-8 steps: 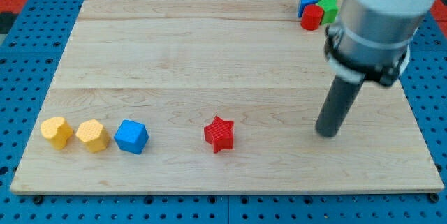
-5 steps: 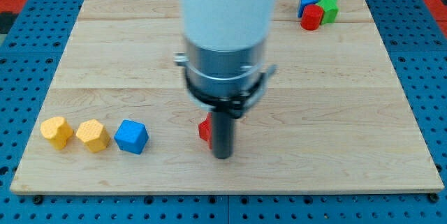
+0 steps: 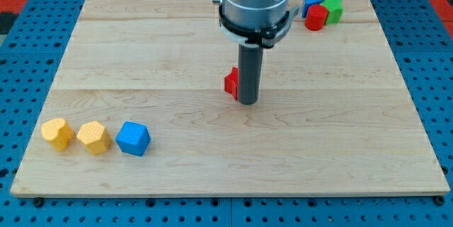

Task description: Push the red star left of the blue triangle

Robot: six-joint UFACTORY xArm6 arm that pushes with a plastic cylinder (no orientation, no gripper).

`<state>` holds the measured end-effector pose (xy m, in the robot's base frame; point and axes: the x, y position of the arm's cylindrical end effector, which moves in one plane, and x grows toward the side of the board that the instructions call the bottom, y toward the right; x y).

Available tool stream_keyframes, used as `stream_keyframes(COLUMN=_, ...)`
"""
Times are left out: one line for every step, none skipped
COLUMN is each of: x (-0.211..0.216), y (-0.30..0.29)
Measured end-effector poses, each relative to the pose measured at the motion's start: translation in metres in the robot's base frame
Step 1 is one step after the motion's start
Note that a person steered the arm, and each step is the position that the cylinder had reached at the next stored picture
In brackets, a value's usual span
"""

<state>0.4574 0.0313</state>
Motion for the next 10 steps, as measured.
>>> stream_keyframes(x=-0.031, y=0.000)
stream_keyframes(x=-0.048, y=-0.015)
stream_keyframes(x=-0.056, y=-0.054)
stream_keyframes(x=-0.057, y=-0.099)
stream_keyframes(x=-0.084, y=-0.092)
stream_keyframes(x=-0.110, y=-0.091)
stream_keyframes(x=-0.124, y=-0.111)
stream_keyframes(x=-0.135, y=-0.075)
stream_keyframes(x=-0.150, y=-0.029)
stream_keyframes(x=-0.167, y=-0.001)
